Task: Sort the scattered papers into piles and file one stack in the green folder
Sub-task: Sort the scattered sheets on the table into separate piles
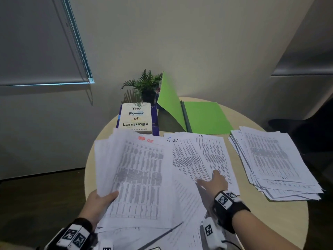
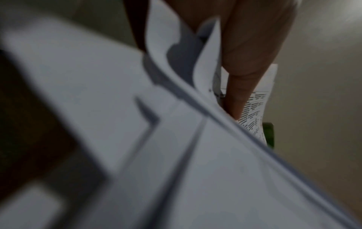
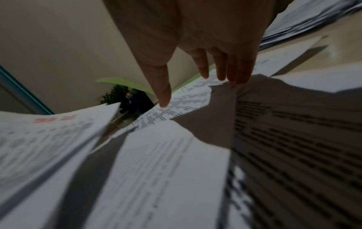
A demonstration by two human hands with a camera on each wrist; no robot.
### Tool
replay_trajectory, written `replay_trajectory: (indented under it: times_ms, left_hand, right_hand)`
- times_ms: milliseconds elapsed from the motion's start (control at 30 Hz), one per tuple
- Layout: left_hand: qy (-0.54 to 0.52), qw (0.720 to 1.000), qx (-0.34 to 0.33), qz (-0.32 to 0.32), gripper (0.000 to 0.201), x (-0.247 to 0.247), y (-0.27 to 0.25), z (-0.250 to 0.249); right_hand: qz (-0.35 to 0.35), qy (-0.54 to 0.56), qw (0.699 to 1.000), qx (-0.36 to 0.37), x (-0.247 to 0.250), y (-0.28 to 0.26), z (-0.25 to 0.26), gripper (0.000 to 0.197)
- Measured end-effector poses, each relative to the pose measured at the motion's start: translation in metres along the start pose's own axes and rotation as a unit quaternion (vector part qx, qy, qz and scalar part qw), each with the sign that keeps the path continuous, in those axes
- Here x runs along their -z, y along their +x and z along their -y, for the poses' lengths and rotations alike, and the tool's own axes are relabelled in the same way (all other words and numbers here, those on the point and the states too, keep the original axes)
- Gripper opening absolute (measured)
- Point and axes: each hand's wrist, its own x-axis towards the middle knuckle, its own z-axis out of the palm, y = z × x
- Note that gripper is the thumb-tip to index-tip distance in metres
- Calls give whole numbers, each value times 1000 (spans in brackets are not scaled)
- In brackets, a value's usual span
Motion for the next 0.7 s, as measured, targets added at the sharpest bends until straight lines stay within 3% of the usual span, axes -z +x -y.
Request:
replay_trajectory:
  times_ms: [67, 133, 233, 300, 367, 500, 700]
  left_hand:
    - [-9, 1000, 2, -16, 20, 12, -2, 0]
    - [-23, 999, 4, -33, 17, 21, -4, 0]
    - [-31, 998, 17, -49, 18, 30, -3, 5]
    - [-31, 998, 15, -46, 19, 32, -3, 7]
    - [-31, 998, 11, -45, 19, 31, -5, 6]
    - [-38, 999, 3, -34, 20, 25, -5, 5]
    - [-23, 1000, 3, -17, 31, 0, 7, 4]
  right_hand:
    - [26, -29, 999, -24, -2, 3, -3, 89]
    - [47, -37, 998, -26, -5, 6, -5, 73]
    - [27, -25, 999, -2, -5, 7, -9, 6]
    - [-20, 26, 999, 21, -2, 10, -16, 22]
    - [-75, 93, 993, 25, 11, 3, -20, 25]
    - [-183, 198, 962, 48, 46, -8, -34, 6]
    - [-194, 293, 935, 50, 85, -10, -39, 7]
